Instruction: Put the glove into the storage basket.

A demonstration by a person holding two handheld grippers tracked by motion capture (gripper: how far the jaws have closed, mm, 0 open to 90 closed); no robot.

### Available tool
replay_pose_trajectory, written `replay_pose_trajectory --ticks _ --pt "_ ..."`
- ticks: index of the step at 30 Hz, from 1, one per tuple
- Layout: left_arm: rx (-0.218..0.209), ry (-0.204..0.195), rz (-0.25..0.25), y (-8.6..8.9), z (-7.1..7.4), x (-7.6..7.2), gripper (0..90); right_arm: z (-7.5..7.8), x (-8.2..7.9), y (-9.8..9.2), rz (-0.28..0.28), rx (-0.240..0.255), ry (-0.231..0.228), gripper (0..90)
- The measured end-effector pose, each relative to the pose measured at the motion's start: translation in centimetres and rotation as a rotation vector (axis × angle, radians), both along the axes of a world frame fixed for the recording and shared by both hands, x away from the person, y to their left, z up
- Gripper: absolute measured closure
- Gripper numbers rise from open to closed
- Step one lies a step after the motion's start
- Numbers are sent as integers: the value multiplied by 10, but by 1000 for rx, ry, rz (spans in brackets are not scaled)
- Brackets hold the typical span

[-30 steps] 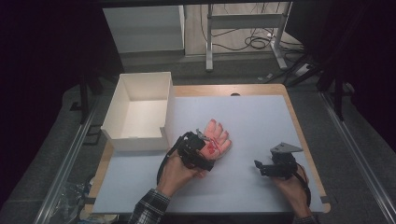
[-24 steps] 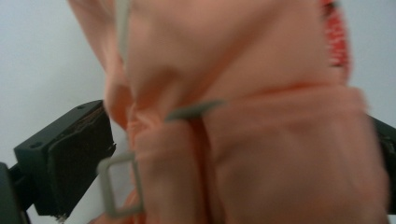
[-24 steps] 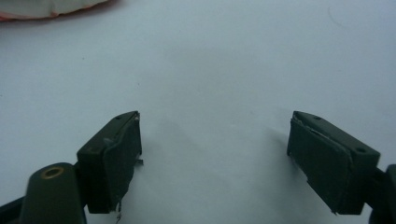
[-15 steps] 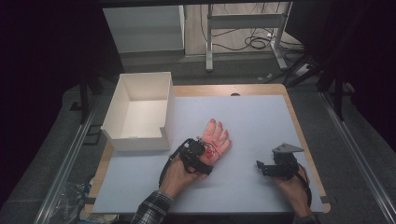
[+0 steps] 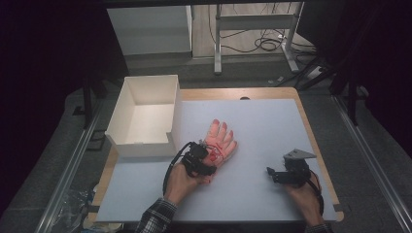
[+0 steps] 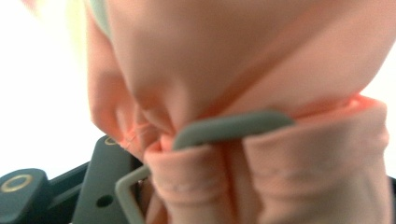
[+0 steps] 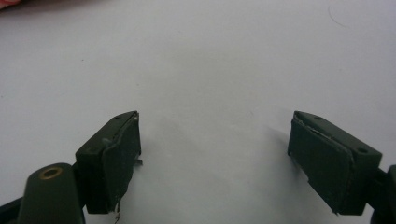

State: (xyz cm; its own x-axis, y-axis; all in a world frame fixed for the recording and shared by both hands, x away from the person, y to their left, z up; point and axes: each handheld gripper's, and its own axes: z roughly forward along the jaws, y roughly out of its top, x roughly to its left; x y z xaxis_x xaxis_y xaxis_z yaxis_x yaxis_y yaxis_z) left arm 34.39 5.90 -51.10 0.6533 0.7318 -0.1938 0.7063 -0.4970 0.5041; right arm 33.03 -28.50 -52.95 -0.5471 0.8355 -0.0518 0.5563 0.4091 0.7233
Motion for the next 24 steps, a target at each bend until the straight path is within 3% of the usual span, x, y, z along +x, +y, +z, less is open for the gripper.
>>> replay_pose_trajectory --ticks 8,14,24 --pt "8 -24 -15 0 9 2 511 0 0 0 -1 2 0 176" --pt "1 -43 -18 -4 25 7 510 0 0 0 -2 6 1 178" --pt "-5 -105 15 1 78 24 505 -1 0 0 -2 7 -2 177"
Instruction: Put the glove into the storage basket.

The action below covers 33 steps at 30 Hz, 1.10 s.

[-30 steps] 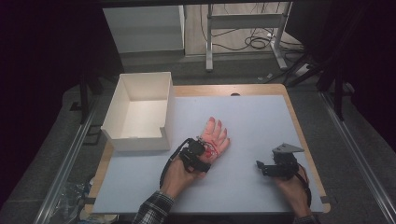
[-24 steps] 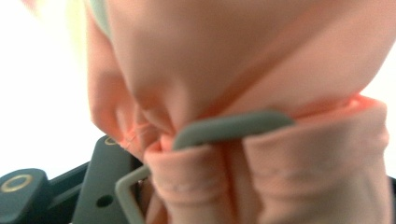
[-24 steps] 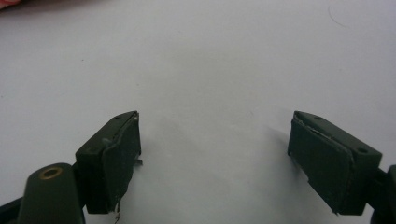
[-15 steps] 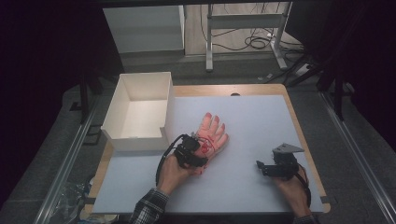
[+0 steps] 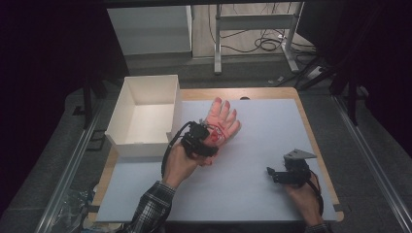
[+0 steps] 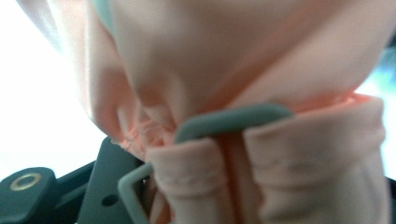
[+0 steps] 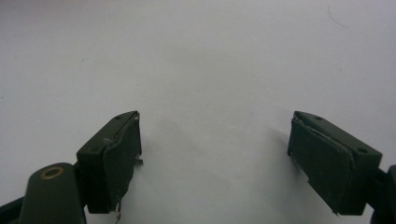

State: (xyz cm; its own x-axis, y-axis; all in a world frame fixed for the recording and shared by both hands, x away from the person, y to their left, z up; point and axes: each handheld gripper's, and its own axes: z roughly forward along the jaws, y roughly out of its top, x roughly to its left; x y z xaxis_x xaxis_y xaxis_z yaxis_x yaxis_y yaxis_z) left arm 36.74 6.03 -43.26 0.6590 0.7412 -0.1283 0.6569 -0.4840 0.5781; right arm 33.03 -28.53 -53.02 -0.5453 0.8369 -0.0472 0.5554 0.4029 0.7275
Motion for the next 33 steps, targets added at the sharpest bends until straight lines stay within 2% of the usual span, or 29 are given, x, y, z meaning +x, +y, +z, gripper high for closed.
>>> replay_pose_trajectory --ticks 4,7,10,18,26,30,33 --pt "-3 -17 20 7 24 8 504 0 0 0 -1 1 3 177" --pt "-17 -33 49 15 42 13 504 0 0 0 0 1 2 177" --pt "-9 -53 84 24 59 19 503 0 0 0 1 0 1 177" --pt "-5 -84 183 55 86 31 501 0 0 0 0 2 2 177" --pt "-6 -90 312 101 96 42 498 0 0 0 -1 2 2 177" --pt "3 -90 396 127 91 46 494 0 0 0 -1 3 2 176" --pt "11 -80 456 147 80 49 493 0 0 0 0 0 0 176"
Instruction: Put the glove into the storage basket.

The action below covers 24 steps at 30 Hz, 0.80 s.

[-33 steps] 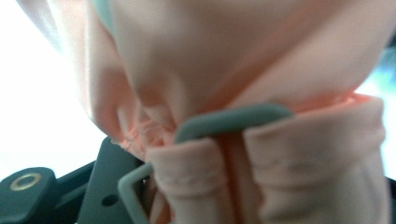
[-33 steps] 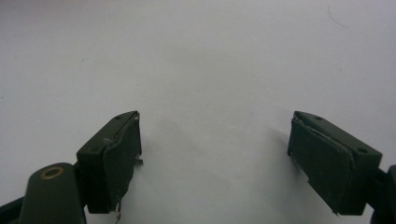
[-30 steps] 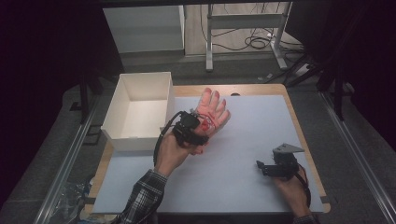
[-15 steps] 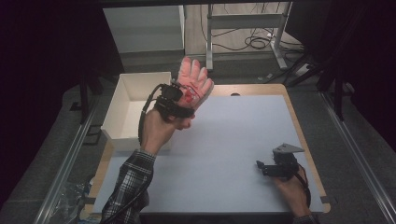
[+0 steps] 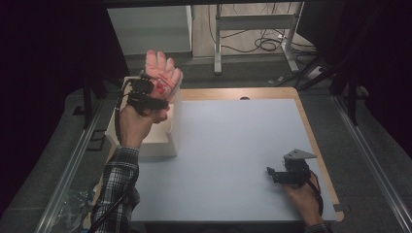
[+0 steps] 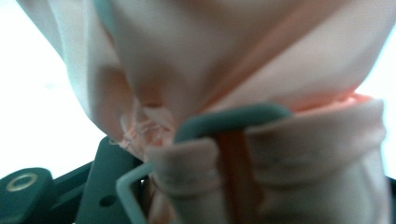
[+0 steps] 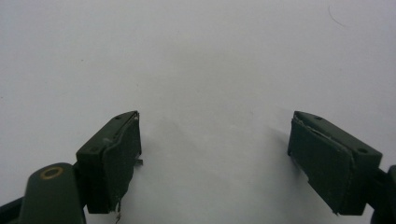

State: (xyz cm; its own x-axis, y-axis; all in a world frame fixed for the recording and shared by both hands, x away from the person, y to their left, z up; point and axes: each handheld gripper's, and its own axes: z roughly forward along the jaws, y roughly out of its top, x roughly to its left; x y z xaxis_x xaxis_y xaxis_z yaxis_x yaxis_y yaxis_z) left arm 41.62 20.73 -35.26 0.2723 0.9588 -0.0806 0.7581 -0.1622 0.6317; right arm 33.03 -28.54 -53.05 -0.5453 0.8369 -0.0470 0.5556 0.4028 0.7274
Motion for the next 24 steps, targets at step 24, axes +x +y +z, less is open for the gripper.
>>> replay_pose_trajectory --ticks 24 --pt "83 159 75 -2 -107 56 469 0 0 0 -1 -1 0 176"
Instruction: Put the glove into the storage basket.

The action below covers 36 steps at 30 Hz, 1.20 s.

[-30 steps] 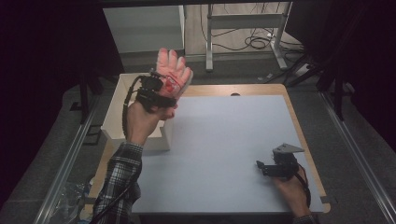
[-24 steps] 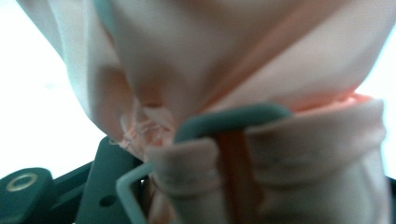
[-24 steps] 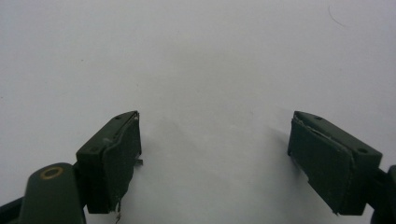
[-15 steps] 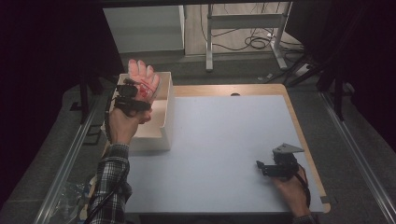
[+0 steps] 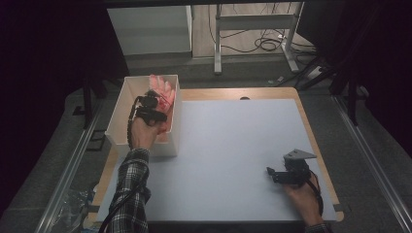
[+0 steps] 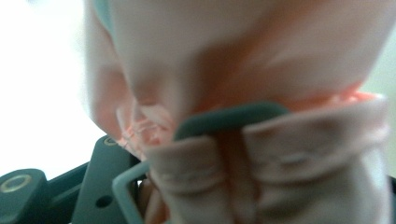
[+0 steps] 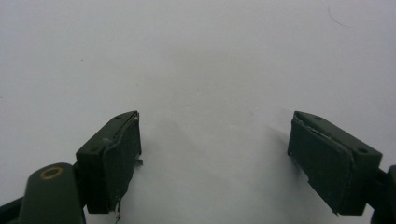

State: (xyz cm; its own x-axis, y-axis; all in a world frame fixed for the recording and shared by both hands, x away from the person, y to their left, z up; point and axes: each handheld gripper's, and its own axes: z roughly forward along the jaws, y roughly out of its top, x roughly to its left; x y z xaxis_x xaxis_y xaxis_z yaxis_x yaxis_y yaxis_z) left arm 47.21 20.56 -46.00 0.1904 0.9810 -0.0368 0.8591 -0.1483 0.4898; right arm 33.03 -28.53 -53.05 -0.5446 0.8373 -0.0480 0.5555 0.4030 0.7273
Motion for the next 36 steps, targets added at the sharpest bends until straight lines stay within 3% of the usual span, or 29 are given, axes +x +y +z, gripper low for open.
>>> replay_pose_trajectory --ticks 8,14,16,19,24,32,36 --pt "16 69 17 -10 -15 16 421 0 0 0 0 0 0 176" --pt "42 116 17 -10 -21 22 247 0 0 0 0 0 0 176" --pt "49 105 7 -8 -20 20 191 0 0 0 0 0 0 176" --pt "29 78 -8 -5 -14 17 167 0 0 0 0 0 0 176" --pt "-4 67 -24 0 -4 12 125 0 0 0 0 -1 0 176" --pt "-35 18 -38 9 15 2 114 0 0 0 0 0 0 176" --pt "-25 -24 -54 11 21 -5 89 0 0 0 0 -1 0 176"
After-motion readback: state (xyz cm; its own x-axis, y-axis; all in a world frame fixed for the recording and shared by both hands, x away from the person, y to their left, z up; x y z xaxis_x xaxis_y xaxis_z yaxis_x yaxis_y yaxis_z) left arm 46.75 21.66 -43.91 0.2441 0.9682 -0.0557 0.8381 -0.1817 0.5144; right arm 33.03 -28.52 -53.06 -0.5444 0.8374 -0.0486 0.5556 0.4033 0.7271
